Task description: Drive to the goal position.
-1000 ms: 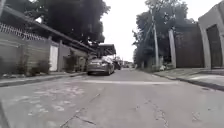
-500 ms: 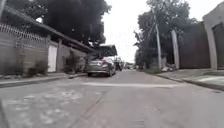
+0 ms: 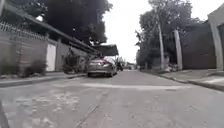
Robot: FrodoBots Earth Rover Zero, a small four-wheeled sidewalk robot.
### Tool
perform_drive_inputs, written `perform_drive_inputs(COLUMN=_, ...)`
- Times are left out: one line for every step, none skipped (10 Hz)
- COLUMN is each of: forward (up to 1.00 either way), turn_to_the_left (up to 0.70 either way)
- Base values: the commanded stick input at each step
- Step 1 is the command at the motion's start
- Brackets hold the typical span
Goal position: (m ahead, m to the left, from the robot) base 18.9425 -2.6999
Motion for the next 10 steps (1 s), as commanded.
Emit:
perform_drive_inputs(forward=0.7, turn_to_the_left=0.0)
perform_drive_inputs(forward=0.7, turn_to_the_left=0.0)
perform_drive_inputs(forward=0.7, turn_to_the_left=0.0)
perform_drive_inputs(forward=0.7, turn_to_the_left=-0.06)
perform_drive_inputs(forward=0.7, turn_to_the_left=-0.14)
perform_drive_inputs(forward=0.7, turn_to_the_left=-0.23)
perform_drive_inputs(forward=0.7, turn_to_the_left=-0.33)
perform_drive_inputs(forward=0.7, turn_to_the_left=-0.15)
perform_drive_inputs(forward=0.7, turn_to_the_left=0.0)
perform_drive_inputs(forward=0.7, turn_to_the_left=0.0)
